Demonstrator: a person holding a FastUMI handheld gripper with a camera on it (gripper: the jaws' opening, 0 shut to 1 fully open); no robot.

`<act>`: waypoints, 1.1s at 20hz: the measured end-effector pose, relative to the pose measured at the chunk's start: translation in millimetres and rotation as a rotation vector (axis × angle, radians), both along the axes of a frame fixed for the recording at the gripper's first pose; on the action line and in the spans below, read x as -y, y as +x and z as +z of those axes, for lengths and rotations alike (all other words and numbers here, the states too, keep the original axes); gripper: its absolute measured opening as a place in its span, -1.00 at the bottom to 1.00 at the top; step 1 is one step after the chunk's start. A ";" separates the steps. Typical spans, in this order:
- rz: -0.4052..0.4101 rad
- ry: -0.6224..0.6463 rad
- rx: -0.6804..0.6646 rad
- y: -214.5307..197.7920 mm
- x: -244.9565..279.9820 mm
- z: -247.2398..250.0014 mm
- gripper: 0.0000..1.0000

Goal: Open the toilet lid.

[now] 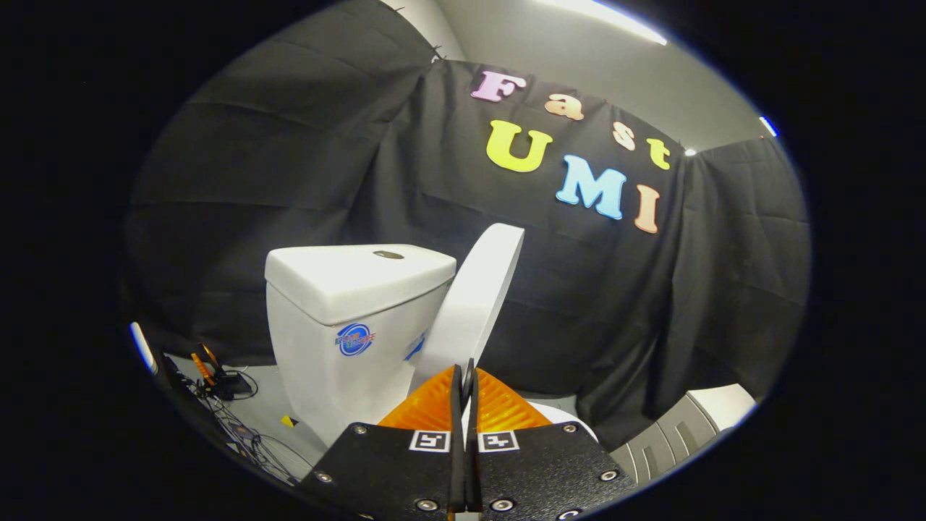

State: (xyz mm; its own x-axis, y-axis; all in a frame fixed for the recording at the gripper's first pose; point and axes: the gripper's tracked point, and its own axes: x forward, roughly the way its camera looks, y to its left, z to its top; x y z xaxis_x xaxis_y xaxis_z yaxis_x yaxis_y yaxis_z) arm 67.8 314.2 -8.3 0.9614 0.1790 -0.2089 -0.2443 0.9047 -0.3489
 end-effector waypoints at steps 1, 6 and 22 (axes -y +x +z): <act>0.009 0.001 -0.004 0.6 -2.6 0.2 -1.00; 0.087 -0.021 -0.019 1.5 -26.4 -0.5 -1.00; 0.283 0.028 -0.048 -2.2 -55.9 -2.8 -0.56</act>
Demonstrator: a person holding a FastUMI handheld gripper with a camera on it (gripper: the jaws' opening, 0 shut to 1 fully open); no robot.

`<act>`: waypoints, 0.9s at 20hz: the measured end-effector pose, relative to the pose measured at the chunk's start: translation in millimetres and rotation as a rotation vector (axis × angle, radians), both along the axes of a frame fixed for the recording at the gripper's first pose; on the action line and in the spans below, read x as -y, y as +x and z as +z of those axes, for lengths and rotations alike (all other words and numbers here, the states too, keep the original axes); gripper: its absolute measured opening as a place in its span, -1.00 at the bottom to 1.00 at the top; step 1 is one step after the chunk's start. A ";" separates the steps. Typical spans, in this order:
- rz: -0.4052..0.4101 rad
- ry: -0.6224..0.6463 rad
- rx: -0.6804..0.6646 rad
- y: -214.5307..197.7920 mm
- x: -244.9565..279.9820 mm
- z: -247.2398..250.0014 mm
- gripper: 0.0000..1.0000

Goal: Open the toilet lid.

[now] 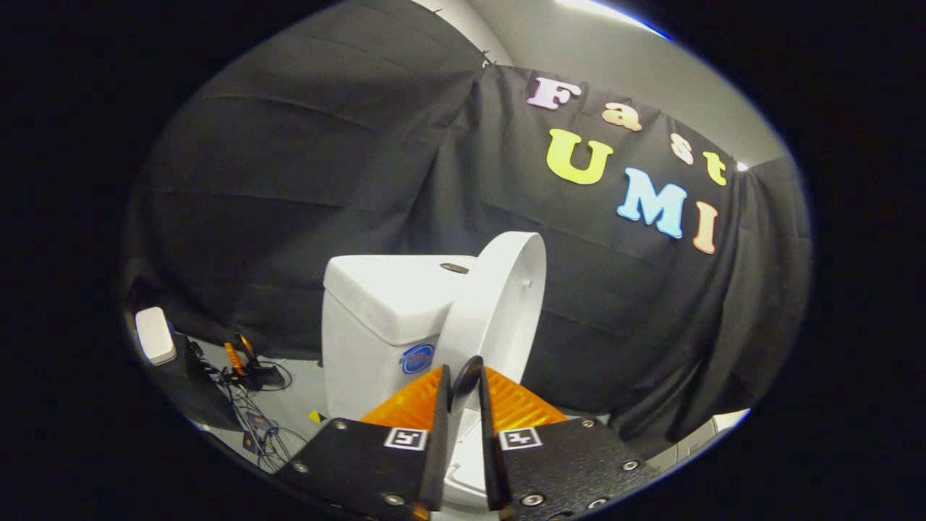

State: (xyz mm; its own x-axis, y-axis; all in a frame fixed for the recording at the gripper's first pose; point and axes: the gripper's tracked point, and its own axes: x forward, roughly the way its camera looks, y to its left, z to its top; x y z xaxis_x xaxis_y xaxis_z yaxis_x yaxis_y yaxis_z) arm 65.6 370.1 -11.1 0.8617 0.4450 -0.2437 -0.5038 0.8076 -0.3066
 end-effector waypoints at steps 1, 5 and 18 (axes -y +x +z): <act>-0.009 0.022 0.008 -5.5 10.2 8.2 -0.44; -0.052 0.108 0.046 -17.7 44.7 37.5 0.74; -0.170 0.284 0.123 -54.6 186.3 119.7 0.90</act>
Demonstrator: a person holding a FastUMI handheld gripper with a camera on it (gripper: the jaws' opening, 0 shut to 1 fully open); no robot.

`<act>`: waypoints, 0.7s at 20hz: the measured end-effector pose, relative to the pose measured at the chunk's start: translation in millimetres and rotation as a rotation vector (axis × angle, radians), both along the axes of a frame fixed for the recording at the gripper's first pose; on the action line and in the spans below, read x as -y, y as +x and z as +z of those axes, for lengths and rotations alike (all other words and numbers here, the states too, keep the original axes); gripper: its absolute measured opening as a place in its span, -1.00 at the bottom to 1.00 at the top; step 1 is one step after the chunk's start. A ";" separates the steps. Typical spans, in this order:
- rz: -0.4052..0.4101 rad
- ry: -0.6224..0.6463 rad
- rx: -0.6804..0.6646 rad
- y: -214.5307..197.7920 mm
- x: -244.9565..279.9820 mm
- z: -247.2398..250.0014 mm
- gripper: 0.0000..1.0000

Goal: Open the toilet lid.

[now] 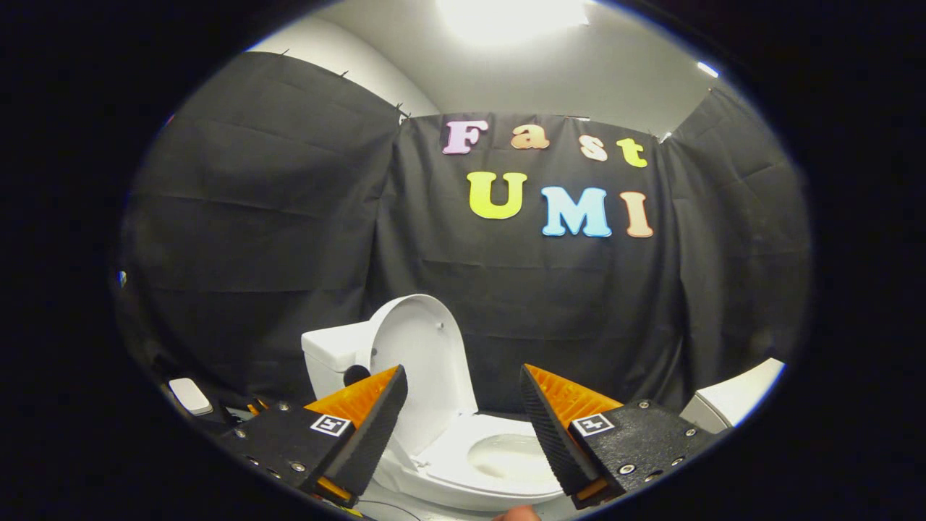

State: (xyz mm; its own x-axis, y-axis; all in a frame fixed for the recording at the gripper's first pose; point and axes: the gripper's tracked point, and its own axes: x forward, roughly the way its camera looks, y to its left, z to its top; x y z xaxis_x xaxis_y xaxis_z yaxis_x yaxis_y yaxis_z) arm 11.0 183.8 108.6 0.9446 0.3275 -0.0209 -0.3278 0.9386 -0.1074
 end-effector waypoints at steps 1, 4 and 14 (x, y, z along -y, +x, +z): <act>-0.020 0.008 0.001 0.1 15.0 3.3 0.90; -0.066 0.053 0.005 -2.6 52.9 17.0 0.90; -0.187 0.103 0.021 -12.5 151.8 35.9 0.90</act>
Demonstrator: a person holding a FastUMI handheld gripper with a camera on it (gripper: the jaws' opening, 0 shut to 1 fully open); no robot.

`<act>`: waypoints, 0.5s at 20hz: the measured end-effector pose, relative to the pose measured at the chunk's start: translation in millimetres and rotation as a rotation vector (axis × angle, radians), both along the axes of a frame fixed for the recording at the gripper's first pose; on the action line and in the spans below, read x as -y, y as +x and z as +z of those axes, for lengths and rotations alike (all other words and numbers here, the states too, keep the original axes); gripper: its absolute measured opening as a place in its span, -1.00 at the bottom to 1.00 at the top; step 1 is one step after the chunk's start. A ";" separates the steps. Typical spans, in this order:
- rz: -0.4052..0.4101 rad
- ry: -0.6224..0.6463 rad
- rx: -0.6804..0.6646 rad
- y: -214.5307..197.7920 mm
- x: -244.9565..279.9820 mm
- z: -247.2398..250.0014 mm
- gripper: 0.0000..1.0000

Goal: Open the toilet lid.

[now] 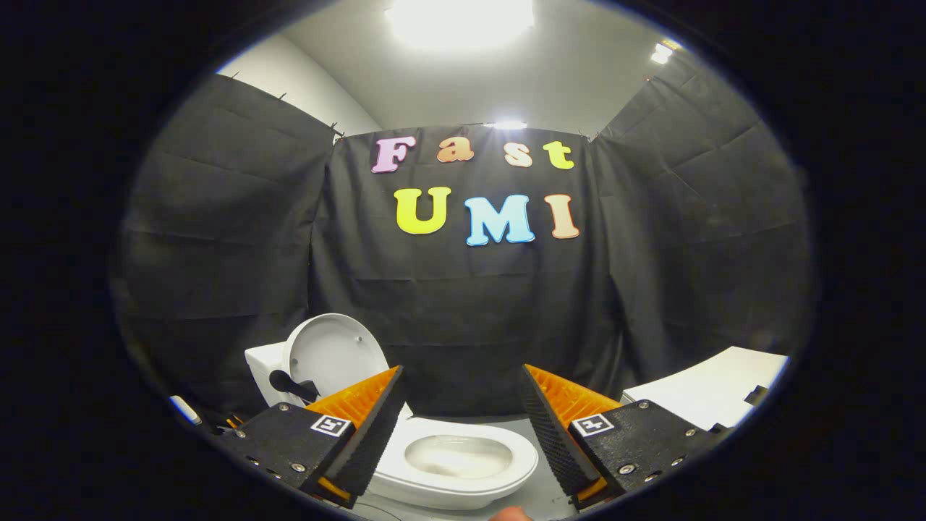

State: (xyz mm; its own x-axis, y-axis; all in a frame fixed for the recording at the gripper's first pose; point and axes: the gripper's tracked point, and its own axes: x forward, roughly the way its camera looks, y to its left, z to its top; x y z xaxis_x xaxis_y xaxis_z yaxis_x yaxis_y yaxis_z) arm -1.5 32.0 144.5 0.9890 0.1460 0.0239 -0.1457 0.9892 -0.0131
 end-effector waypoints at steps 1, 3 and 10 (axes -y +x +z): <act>-0.008 0.000 0.004 -2.3 6.7 -0.3 0.90; -0.027 -0.004 0.010 -6.0 20.2 0.8 0.90; -0.092 0.020 -0.048 -12.2 57.2 -27.5 0.90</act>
State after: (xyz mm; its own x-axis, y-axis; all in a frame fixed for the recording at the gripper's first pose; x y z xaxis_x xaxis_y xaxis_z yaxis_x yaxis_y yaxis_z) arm -13.7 -25.2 117.0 0.9983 0.0546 -0.0218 -0.0544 0.9985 0.0114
